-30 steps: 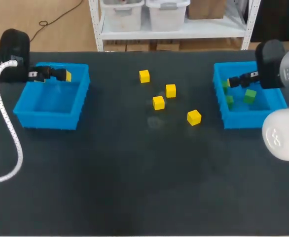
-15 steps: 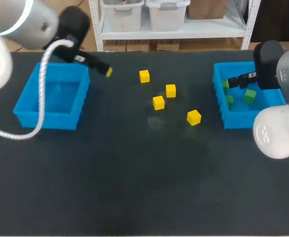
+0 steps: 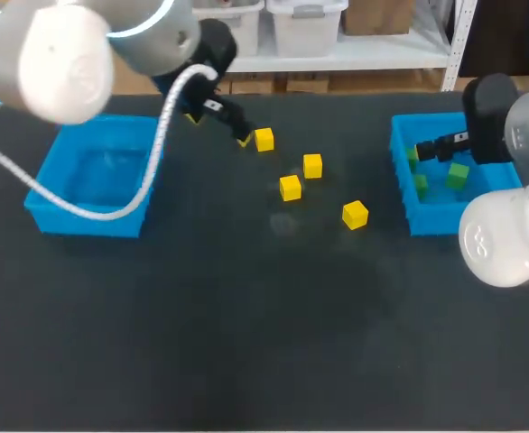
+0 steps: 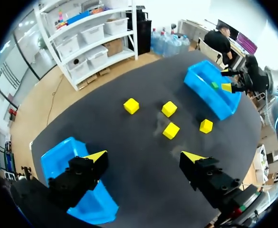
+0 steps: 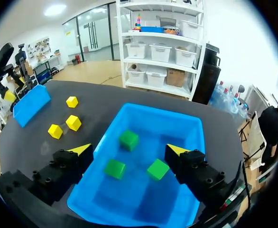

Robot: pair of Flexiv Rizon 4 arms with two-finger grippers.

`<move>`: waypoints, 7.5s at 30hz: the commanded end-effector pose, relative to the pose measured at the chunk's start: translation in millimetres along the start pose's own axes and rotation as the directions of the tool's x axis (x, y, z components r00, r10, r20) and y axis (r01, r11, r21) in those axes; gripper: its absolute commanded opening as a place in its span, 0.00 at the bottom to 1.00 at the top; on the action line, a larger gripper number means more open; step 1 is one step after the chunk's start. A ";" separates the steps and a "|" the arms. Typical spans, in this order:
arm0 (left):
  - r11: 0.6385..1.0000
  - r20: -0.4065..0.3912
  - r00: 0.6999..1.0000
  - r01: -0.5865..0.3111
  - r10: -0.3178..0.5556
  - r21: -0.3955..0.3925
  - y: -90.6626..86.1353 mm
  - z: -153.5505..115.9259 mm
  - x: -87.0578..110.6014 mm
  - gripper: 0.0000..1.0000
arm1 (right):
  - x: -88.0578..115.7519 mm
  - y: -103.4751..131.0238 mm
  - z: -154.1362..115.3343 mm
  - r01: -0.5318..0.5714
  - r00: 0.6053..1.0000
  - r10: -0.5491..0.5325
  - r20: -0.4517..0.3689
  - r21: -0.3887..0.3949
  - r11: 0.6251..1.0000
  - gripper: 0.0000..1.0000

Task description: Put the green cubes in the right bin and the yellow cubes in the left bin.

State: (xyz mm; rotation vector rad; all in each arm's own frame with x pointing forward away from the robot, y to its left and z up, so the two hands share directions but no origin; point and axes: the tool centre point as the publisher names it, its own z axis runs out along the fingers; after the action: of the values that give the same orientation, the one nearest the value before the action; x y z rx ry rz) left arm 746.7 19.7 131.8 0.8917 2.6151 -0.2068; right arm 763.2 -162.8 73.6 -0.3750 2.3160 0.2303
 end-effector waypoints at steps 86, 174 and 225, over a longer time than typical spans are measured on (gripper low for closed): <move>0.916 0.011 0.977 0.206 -0.215 -0.343 117.0 -44.7 67.0 0.00 | 0.0 -0.1 -0.7 0.000 1.000 0.000 -0.001 0.000 1.000 1.00; 0.984 -0.278 0.948 0.125 -0.157 -0.129 45.8 102.9 -106.5 1.00 | 0.0 -0.1 -0.7 0.000 1.000 0.000 -0.001 0.000 1.000 1.00; 0.951 -0.477 0.823 0.275 -0.309 -0.142 53.1 192.4 -103.4 0.90 | 0.0 -0.1 -0.7 0.000 1.000 0.000 -0.001 0.000 1.000 1.00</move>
State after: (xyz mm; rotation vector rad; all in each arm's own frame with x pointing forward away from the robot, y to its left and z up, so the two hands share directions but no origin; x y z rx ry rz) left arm 900.0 -40.7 -4.3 0.4900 2.8311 -0.0543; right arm 763.2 -162.8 73.5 -0.3747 2.3161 0.2301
